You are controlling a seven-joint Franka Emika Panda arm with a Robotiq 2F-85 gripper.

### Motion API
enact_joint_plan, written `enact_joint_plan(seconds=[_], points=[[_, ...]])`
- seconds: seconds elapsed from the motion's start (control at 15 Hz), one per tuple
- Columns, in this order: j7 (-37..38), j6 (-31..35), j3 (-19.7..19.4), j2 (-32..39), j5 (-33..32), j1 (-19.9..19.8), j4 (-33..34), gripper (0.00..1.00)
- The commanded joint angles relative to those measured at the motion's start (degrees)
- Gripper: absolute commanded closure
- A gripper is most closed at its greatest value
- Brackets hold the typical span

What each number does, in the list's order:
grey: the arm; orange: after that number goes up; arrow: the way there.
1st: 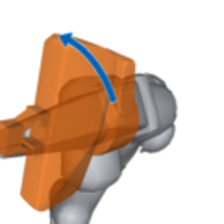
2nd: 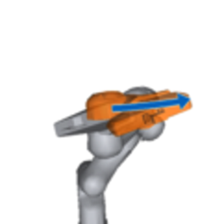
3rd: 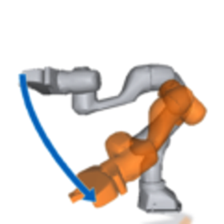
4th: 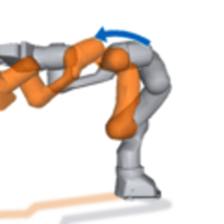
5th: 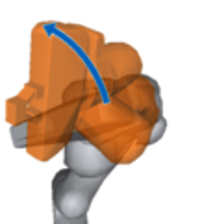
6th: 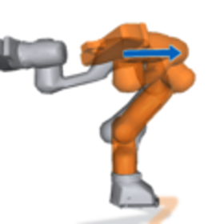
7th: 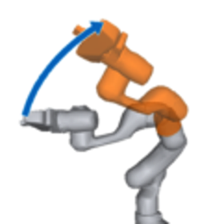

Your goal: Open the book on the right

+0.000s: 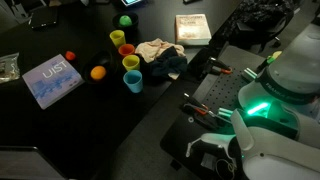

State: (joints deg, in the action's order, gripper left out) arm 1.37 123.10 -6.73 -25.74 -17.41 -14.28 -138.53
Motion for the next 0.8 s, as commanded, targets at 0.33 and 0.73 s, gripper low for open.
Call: enact_joint_plan(seconds=[0.33, 0.73], points=[[0.13, -0.22, -0.41, -0.26, -0.2, 0.5, 1.07, 0.0], [1.99, 4.07, -1.6, 8.0, -0.39, -0.01, -0.29, 0.0]])
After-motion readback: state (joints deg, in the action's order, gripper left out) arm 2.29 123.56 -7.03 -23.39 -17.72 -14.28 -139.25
